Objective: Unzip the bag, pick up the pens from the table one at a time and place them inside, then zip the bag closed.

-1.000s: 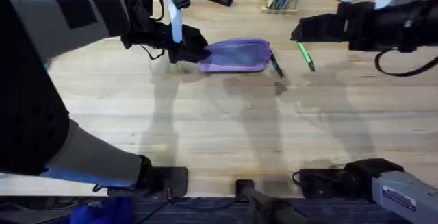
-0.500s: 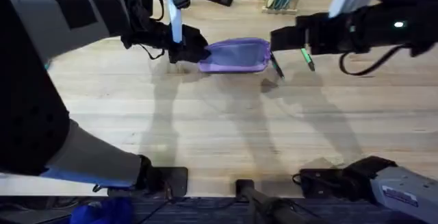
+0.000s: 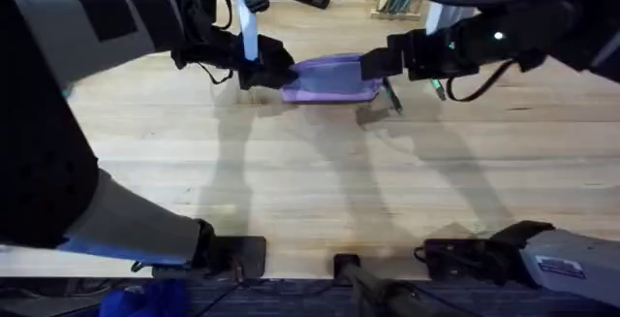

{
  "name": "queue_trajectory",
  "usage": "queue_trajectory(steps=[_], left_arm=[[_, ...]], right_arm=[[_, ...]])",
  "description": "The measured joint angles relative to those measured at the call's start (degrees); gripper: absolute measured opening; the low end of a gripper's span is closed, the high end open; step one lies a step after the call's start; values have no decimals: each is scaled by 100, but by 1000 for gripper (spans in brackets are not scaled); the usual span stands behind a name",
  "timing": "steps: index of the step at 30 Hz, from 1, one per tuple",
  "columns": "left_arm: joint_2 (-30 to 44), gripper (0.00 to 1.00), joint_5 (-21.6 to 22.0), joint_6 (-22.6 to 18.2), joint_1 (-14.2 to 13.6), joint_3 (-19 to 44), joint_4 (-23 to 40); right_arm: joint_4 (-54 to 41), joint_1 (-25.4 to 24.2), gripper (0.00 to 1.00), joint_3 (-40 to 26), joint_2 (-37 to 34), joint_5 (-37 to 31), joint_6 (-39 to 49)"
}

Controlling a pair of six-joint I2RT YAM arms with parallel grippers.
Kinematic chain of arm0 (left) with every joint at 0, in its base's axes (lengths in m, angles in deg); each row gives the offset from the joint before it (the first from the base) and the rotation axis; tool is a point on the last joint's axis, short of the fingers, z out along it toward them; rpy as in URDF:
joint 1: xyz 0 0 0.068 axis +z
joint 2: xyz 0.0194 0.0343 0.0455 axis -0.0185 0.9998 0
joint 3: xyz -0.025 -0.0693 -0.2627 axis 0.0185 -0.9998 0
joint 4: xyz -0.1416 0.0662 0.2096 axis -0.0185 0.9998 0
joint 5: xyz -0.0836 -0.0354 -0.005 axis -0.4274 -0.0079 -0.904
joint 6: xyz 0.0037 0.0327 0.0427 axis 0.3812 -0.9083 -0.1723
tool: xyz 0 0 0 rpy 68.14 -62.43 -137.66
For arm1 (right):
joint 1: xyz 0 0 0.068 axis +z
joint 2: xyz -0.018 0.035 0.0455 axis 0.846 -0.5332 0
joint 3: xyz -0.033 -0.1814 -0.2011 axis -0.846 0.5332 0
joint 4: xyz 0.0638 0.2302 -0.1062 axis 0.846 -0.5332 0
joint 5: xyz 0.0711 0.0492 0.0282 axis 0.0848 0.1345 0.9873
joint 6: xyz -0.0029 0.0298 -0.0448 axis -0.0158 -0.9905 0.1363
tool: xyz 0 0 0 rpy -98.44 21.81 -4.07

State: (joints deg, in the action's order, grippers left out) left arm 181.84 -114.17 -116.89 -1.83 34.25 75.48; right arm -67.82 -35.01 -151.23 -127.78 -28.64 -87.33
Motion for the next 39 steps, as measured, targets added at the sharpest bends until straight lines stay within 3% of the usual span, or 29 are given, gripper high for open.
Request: queue_trajectory(steps=[23, 39], left_arm=[[0, 41, 0, 0, 0, 0, 0], [0, 41, 0, 0, 0, 0, 0]], right_arm=[[882, -53, 996, -3, -1326, 0, 0], [1159, -98, 995, -4, -1448, 0, 0]])
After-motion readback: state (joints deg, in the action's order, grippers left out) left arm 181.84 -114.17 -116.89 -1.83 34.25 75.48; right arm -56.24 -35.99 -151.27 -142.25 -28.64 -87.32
